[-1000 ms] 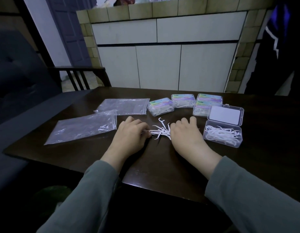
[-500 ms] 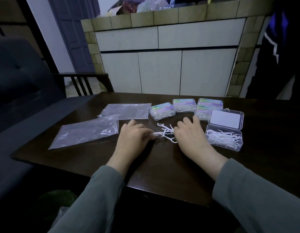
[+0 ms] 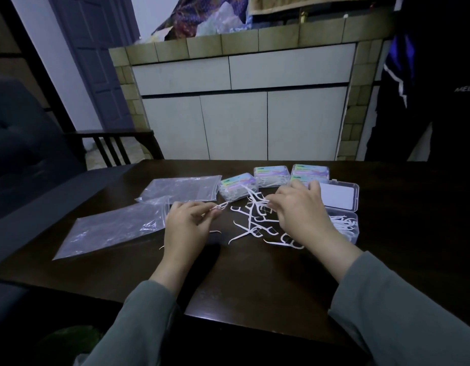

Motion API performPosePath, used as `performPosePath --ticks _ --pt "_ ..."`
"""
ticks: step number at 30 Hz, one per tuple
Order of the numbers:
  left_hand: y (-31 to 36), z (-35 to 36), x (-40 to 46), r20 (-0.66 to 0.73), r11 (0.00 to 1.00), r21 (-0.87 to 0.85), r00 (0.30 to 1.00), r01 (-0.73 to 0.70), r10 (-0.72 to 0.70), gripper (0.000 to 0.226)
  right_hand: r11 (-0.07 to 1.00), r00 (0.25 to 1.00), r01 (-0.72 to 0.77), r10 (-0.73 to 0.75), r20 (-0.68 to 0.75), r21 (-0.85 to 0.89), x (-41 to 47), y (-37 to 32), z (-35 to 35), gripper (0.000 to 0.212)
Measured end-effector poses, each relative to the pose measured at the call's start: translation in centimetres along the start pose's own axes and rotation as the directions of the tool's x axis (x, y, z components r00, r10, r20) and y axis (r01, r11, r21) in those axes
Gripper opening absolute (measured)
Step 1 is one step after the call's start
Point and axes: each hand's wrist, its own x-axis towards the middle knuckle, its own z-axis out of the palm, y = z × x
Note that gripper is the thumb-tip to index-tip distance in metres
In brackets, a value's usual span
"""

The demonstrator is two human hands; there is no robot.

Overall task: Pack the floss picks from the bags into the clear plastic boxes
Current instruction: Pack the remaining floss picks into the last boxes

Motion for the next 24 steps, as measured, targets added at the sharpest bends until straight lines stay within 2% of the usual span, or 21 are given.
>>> performPosePath --ticks 2,5,9,12,14,19,24 --pt "0.7 0.2 0.2 -0.007 0.999 -0.040 1.000 0.010 -0.010 0.010 0.999 0.997 0.000 0.004 -0.079 0.047 0.0 0.7 0.0 0.015" --pt "2.1 0.6 0.7 -0.064 0.989 -0.133 0.996 0.060 -0.069 0.014 0.994 0.983 0.020 0.001 -0.182 0.110 0.0 1.3 -0.3 0.009" --pt "4.3 1.8 1.6 -0.111 0.964 -0.254 0.987 0.082 -0.114 0.014 0.994 0.967 0.046 -0.020 -0.255 0.097 -0.1 2.9 -0.7 0.017" --pt "6.3 3.2 2.3 -0.094 0.937 -0.338 0.988 0.084 -0.123 0.013 0.997 0.962 0.025 -0.005 -0.272 0.069 -0.8 4.8 -1.5 0.011" --pt "7.6 4.0 2.8 -0.069 0.915 -0.399 0.992 0.066 -0.102 0.012 0.999 0.972 -0.031 0.036 -0.234 0.027 -1.6 6.3 -2.1 0.009" --pt "11.2 5.9 3.7 0.015 0.851 -0.520 0.998 0.064 -0.066 0.015 0.987 0.987 -0.151 0.148 -0.059 -0.050 -3.6 9.3 -3.1 0.028" --pt "13.4 8.1 4.6 0.077 0.841 -0.540 0.997 0.047 -0.006 0.015 0.981 0.968 -0.189 0.195 0.157 -0.054 -4.4 10.3 -3.5 0.028"
